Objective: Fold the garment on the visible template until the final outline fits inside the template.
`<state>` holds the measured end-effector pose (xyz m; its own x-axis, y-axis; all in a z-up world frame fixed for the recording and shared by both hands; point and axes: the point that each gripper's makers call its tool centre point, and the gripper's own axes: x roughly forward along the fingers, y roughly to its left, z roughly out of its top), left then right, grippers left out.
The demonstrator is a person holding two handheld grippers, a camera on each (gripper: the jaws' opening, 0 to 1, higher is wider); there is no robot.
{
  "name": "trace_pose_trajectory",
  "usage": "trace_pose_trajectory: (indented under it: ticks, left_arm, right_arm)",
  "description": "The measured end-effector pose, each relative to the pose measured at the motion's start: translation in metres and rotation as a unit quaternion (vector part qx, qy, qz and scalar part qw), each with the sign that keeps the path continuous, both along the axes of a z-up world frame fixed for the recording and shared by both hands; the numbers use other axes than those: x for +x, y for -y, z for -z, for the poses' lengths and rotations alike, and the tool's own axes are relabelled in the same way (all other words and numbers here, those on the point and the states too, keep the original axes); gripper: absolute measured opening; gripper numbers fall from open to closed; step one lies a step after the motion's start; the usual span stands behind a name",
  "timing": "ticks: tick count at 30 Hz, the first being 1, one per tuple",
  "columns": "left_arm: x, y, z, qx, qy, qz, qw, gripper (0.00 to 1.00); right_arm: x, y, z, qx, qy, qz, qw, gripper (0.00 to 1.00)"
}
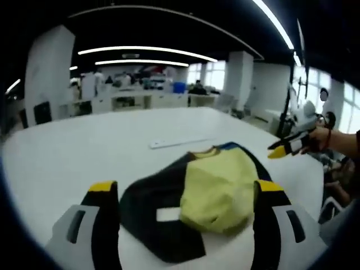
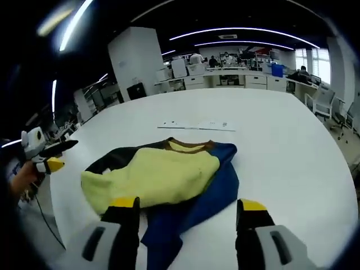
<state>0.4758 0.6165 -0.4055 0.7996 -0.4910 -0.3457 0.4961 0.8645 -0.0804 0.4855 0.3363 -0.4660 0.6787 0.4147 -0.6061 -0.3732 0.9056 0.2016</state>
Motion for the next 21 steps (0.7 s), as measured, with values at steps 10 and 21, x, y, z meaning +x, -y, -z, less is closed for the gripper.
trace_pose_trajectory:
  ticks: [10,21]
  left_arm:
    - [-0.027,0.033,0.012,0.008,-0.009,0.025,0.9996,0.88]
    - [-0.052,0.073,0.033,0.056,-0.007,0.077,0.9954,0.66]
  right_arm:
    - [-0.031,-0.015,0.01,-0.023,0.008,-0.037,0.999,0.64]
    - [-0.058,-0.031,0.03,-0.058,0.016,-0.087,0.9944,0.54]
